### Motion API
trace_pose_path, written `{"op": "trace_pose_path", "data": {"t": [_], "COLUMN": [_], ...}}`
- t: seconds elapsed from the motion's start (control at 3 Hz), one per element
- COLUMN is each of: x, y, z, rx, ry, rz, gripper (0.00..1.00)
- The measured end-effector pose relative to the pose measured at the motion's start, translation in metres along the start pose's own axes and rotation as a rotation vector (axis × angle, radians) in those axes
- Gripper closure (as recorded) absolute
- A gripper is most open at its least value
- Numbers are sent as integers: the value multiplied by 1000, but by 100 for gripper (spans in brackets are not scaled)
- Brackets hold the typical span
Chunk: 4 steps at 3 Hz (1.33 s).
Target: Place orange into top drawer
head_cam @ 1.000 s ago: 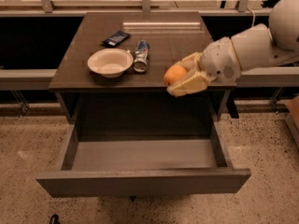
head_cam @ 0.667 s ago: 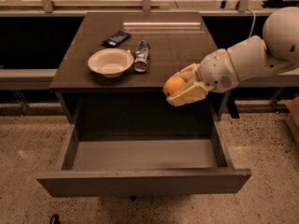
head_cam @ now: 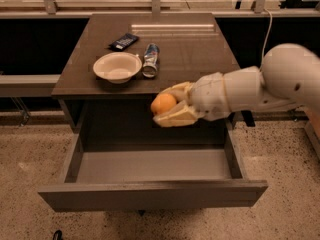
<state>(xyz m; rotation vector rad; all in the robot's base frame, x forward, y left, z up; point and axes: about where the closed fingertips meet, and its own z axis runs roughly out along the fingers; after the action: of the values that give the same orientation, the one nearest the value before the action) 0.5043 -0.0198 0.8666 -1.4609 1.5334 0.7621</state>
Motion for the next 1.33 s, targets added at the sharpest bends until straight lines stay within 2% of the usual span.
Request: {"op": "trace_pose_path", "data": {"t": [0.33, 0.67, 1.0, 1.33], "x": [53, 59, 72, 99], "y": [36, 38, 26, 0], "z": [73, 75, 90, 112], "rx": [6, 16, 1, -22], "ry": [58, 64, 74, 72], "rz": [19, 30, 29, 32], "gripper": [100, 100, 100, 100]}}
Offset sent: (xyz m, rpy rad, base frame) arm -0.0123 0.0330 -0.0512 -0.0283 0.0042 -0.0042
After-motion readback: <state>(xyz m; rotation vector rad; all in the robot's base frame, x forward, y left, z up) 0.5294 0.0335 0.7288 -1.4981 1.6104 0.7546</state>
